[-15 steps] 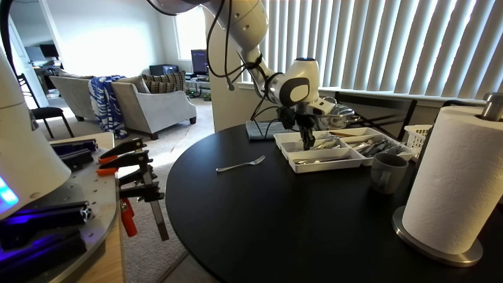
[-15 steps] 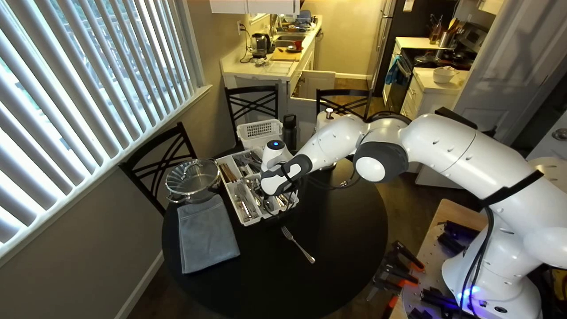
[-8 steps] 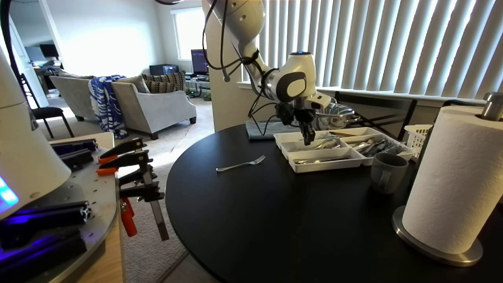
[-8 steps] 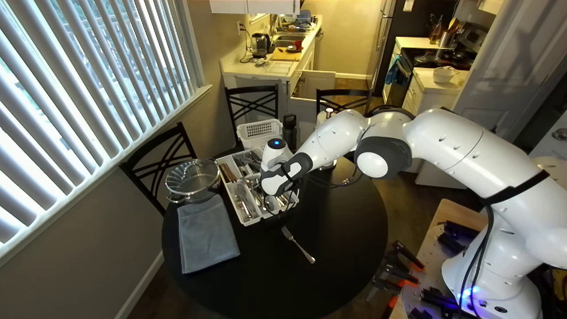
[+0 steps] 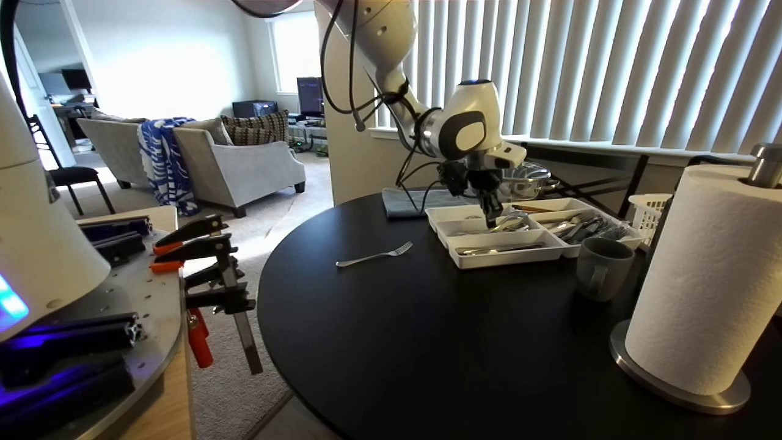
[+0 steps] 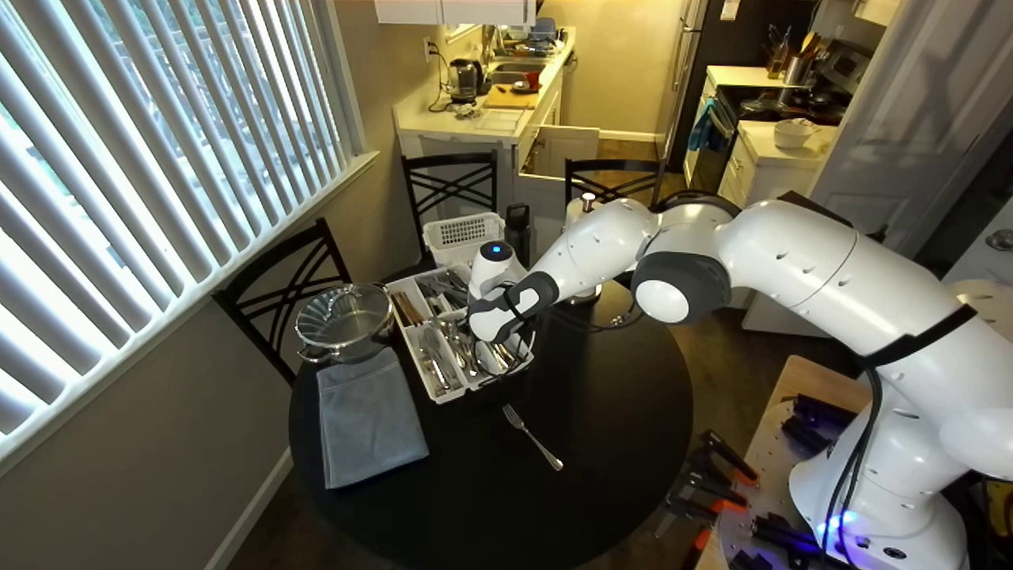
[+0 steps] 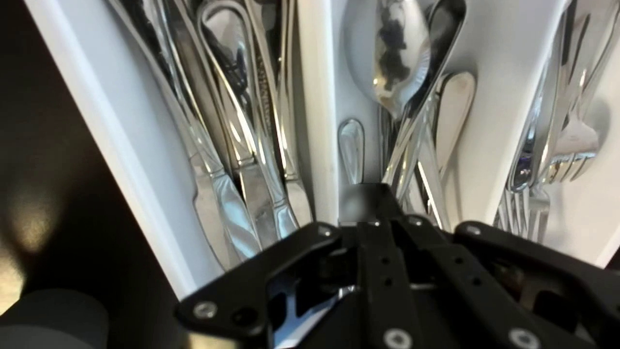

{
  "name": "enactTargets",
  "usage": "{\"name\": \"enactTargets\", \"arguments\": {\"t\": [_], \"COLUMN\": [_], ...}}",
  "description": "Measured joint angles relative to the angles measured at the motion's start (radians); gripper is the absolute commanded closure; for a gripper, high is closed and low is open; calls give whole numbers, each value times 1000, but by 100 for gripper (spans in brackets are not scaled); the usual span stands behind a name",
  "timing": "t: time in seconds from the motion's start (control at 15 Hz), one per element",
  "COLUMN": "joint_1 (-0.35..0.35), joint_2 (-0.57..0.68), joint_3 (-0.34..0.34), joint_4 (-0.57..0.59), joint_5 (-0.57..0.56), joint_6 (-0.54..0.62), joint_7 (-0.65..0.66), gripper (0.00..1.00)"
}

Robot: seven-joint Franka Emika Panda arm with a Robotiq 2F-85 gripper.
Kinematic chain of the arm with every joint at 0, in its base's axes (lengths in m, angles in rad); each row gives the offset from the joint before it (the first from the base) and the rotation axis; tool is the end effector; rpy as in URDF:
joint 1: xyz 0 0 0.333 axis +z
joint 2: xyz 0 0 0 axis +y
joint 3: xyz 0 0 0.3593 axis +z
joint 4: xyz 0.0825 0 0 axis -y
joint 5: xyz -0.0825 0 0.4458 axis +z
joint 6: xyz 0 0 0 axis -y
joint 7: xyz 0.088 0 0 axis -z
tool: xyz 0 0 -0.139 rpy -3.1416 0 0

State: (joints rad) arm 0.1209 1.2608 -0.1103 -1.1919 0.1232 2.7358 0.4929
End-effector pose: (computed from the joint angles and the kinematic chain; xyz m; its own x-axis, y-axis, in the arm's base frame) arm 0.8387 0.0313 -0.0328 0.8402 -0.4729 0.2651 -0.4601 -0.8807 -0.1127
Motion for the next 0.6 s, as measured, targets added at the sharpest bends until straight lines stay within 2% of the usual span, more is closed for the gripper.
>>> {"name": "enactTargets", "arguments": {"t": [0.53,0.6], "joint_1": [1,1], "joint_2": [67,79], "joint_3": [-3,0], "joint_4": [132,146], "joint_5": [0,0], "joint_6": [-100,-112], "joint_7": [0,0], "gripper": [100,75]}}
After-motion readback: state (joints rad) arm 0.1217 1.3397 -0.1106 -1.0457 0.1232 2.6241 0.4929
